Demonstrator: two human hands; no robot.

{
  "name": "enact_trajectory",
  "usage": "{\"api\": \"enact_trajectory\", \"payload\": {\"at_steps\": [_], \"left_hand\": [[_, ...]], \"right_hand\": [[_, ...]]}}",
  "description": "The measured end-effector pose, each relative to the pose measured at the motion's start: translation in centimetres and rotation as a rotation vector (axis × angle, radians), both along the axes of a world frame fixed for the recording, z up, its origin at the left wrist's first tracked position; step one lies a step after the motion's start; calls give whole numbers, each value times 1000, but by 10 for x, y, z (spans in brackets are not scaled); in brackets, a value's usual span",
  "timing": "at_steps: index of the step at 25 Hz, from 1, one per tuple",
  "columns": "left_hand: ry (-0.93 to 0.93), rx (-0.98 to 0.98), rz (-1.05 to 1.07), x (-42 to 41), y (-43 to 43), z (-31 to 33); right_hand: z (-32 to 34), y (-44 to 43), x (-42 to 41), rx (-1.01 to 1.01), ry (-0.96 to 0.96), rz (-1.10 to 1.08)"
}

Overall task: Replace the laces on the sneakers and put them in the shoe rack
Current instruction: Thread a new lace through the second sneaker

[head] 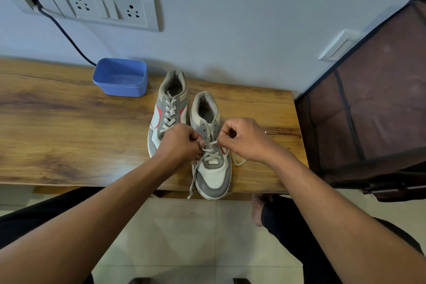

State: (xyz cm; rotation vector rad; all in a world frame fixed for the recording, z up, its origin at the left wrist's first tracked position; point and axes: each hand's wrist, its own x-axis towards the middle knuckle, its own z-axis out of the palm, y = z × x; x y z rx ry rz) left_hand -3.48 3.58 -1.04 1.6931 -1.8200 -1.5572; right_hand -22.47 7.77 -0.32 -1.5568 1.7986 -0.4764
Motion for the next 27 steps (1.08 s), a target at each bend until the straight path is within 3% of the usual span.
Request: {"api": "enact_trajectory", "payload": {"at_steps": [5,10,17,23,27], "left_hand": [[90,17,132,2,5,3],[209,195,276,0,4,9],[-26,-213,44,4,12,-4],[-138,-415,-95,2,17,-7],[-141,-262,-105,1,9,-9]], "right_hand": [[-2,-1,-3,5,-47,-32],[-4,-1,-4,26,-92,-62],[-3,3,-5,-90,-82,74],[-15,5,3,-313,214,318],[-22,7,6,-405,348,349]]}}
